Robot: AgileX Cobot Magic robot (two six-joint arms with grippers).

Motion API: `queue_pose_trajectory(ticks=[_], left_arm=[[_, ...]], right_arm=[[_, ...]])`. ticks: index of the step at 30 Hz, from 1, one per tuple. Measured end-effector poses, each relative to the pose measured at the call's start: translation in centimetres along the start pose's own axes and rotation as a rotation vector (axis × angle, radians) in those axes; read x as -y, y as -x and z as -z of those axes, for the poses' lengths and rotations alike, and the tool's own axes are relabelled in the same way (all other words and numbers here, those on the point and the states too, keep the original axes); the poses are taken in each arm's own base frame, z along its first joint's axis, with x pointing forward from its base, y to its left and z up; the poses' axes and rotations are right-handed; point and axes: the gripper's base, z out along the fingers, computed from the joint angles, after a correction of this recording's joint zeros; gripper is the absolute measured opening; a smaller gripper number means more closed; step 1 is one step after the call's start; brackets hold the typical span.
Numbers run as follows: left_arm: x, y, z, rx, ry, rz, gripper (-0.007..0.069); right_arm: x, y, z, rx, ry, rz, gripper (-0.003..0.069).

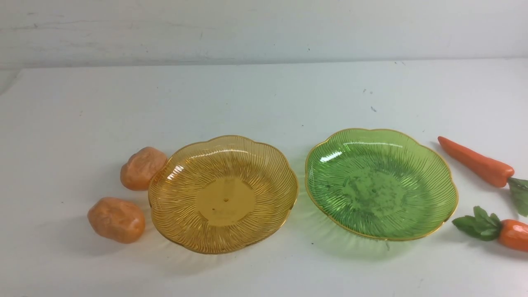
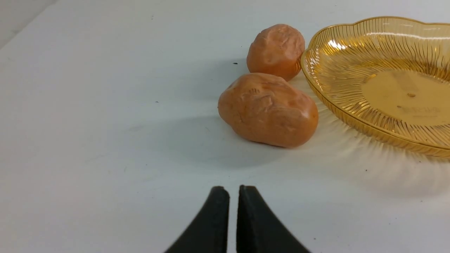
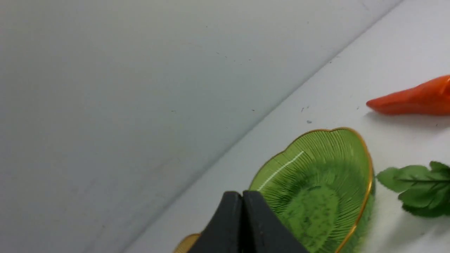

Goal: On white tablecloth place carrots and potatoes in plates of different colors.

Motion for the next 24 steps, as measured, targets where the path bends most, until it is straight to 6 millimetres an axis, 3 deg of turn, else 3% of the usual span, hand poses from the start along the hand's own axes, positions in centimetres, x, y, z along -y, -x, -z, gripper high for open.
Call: queue_pose_trajectory(ticks=[4, 8, 10, 13, 18, 24], left_arm=[[0.0, 0.0, 0.0, 0.000, 0.000, 0.000, 0.0027], [0.0, 0.0, 0.0, 0.000, 0.000, 0.000, 0.0027], [0.0, 0.0, 0.0, 0.000, 0.000, 0.000, 0.0027], [0.0, 0.0, 0.0, 0.000, 0.000, 0.000, 0.0027], [0.0, 0.0, 0.0, 0.000, 0.000, 0.000, 0.0027], [0.0, 0.0, 0.0, 0.000, 0.000, 0.000, 0.0027]], right_arm=[[-0.7, 0.6, 0.1, 0.019, 0.024, 0.032, -0.0015], [-7.9, 5.4, 1.4, 0.081, 0.132, 0.329, -0.0014], [-11.6, 7.8, 0.1, -0.073, 0.037, 0.517, -0.0014], [-12.8, 8.7, -1.1, -0.309, -0.123, 0.614, -0.0012], [-12.2, 9.3, -4.4, -0.645, -0.442, 0.637, -0.0011], [-8.9, 9.2, -9.5, -0.757, -0.755, 0.678, -0.0010]])
